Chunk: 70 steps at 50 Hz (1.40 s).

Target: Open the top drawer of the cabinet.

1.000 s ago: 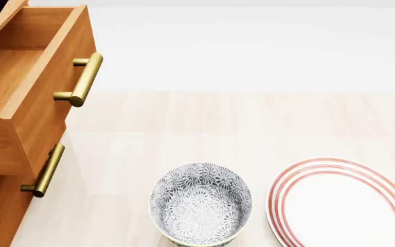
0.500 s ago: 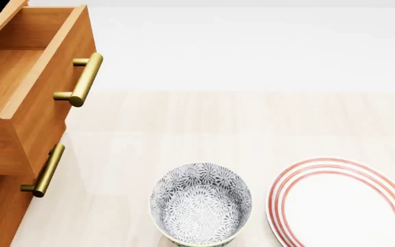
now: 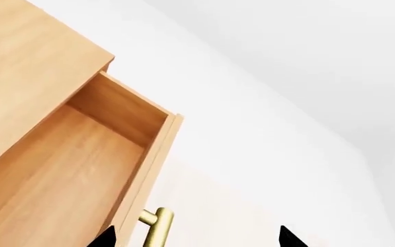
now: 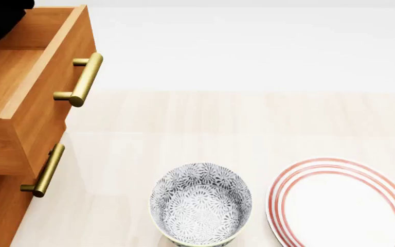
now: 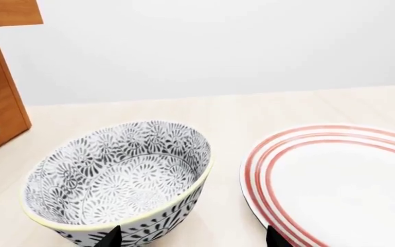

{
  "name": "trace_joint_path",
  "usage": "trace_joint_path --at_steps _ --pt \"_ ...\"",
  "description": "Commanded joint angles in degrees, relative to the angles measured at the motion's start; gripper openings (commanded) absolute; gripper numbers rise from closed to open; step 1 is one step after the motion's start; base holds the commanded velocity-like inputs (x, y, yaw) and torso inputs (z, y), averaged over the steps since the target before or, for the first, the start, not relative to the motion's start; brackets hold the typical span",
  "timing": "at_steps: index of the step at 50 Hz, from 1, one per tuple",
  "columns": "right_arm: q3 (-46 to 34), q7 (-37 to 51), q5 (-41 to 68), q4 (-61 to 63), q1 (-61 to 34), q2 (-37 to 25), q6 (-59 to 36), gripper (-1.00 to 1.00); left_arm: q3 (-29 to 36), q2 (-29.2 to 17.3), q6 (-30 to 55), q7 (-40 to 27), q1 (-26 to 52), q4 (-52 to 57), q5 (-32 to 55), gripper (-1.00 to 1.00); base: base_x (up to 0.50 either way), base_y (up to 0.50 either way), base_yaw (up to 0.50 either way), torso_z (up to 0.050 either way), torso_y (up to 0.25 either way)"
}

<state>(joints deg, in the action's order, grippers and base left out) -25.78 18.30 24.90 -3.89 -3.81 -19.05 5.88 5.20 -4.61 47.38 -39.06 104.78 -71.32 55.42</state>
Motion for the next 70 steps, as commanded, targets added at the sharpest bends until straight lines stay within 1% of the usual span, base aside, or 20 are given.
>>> trace_joint_path --at_steps 1,12,19,35,45,49,53,56,66,70 --pt "0.92 -1.09 -0.82 0.15 0.00 0.87 -0.06 1.00 -2.11 1.23 -1.27 2.90 -0.11 -3.53 -2.54 1.00 0.00 0.00 0.00 0.000 0.000" --pt "0.77 -1.19 -0.81 -0.37 -0.15 0.91 0.27 1.00 -6.72 1.43 -0.35 2.80 0.03 -3.60 -7.90 1.00 0.00 0.00 0.00 0.000 0.000" --pt "0.69 -1.13 -0.70 -0.32 -0.14 0.86 0.25 1.00 -11.63 1.60 0.59 3.84 -0.32 -3.62 -14.43 1.00 0.00 0.00 0.00 0.000 0.000" --pt "0.75 -0.70 -0.31 -0.02 -0.21 0.69 0.00 1.00 -28.96 2.41 3.31 5.61 -0.92 -3.64 -33.12 1.00 0.00 0.00 0.00 0.000 0.000" --pt "0.74 -0.71 0.03 -0.27 -0.37 0.69 -0.05 1.00 -38.20 2.69 3.99 6.25 -0.92 -3.65 -43.67 1.00 0.00 0.00 0.00 0.000 0.000" --pt "0.61 -0.74 0.03 -0.36 -0.36 0.69 -0.07 1.00 -39.32 2.90 4.61 7.69 -1.01 -3.65 -47.65 1.00 0.00 0.00 0.00 0.000 0.000" --pt "0.55 -0.89 -0.01 -0.84 -0.46 0.77 0.24 1.00 -41.26 2.97 5.30 8.68 -1.03 -3.65 -49.80 1.00 0.00 0.00 0.00 0.000 0.000" --pt "0.49 -0.64 0.08 -0.19 -0.40 0.58 -0.22 1.00 -42.87 2.96 6.22 8.99 -0.85 -3.65 -50.83 1.00 0.00 0.00 0.00 0.000 0.000" --pt "0.27 -0.66 0.06 -0.30 -0.35 0.55 -0.08 1.00 -43.59 3.24 7.32 10.74 -0.96 -3.66 -54.00 1.00 0.00 0.00 0.00 0.000 0.000" --pt "0.20 -0.58 -0.05 -0.19 -0.23 0.47 0.06 1.00 -44.86 3.19 8.04 10.24 -0.88 -3.66 -53.90 1.00 0.00 0.00 0.00 0.000 0.000"
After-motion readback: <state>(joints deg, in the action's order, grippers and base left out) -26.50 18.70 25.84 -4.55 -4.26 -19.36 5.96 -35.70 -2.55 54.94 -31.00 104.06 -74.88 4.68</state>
